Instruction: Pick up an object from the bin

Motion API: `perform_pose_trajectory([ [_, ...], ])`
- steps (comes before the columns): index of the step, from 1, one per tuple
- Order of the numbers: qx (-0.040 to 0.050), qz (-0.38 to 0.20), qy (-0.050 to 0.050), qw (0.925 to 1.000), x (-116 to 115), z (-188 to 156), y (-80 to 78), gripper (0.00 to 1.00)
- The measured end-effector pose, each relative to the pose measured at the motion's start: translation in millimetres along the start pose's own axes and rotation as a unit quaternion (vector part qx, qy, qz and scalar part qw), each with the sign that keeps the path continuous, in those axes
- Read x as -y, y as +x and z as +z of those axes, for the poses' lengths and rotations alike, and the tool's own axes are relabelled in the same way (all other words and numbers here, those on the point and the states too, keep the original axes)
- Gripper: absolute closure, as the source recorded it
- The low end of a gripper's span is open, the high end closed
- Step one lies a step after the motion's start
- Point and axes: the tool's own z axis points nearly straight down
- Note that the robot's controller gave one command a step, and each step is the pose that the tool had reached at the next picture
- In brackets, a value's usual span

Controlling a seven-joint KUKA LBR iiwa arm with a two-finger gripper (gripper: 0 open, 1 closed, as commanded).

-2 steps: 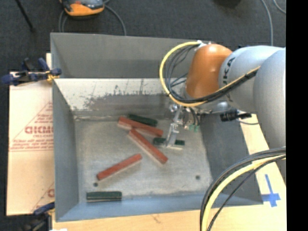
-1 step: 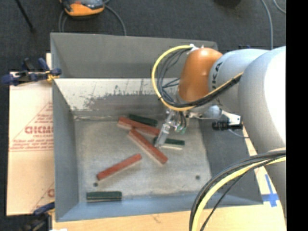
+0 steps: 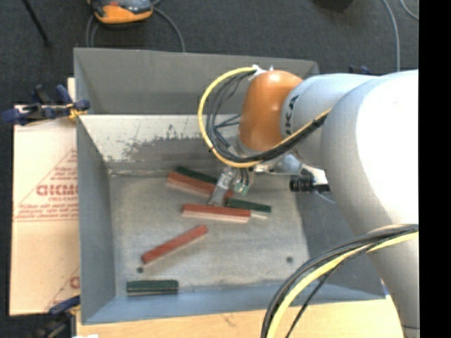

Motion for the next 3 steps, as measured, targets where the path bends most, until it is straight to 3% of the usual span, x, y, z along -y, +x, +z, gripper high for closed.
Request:
perform_pose_trajectory([
  [3, -0.0047, 0.0, 0.002, 1.0, 1.5, -19.3, 2.2, 1.0],
])
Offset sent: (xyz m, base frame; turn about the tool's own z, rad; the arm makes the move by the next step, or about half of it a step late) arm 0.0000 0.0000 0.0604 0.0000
